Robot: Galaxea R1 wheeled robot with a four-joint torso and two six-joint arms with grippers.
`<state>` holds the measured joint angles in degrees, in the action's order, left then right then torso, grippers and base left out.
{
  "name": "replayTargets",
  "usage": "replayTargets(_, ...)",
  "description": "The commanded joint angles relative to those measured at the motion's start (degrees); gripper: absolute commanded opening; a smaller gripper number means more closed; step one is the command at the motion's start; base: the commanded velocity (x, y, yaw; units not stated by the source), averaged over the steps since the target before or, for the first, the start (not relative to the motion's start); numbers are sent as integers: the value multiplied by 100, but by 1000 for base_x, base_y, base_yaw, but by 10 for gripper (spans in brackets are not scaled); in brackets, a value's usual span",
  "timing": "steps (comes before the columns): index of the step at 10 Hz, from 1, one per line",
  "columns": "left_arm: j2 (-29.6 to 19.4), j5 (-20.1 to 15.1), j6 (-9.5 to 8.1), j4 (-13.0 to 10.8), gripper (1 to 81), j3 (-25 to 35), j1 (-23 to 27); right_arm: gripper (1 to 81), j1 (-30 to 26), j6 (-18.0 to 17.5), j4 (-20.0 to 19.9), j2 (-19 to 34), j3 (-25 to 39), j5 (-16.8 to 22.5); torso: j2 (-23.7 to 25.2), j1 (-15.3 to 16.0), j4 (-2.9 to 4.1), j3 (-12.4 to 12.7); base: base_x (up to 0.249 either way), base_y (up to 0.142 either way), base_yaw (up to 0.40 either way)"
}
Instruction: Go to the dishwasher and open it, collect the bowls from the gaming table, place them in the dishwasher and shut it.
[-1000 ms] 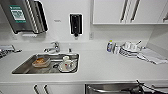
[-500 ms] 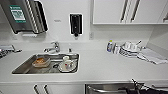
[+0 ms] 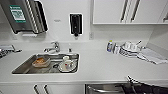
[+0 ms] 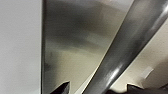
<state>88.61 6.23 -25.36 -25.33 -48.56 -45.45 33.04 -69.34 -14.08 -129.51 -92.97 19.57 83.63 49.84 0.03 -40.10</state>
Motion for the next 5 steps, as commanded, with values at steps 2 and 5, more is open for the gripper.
replayTargets(2,-238,-8,13,-104,811,100,427,811,-697,-71,-51,-16,-388,399,0,0,0,0,0,0,0)
replayTargets(5,-203,-16,13,-104,811,92,426,811,-618,-71,2,-59,-668,407,0,0,0,-2,0,0,0)
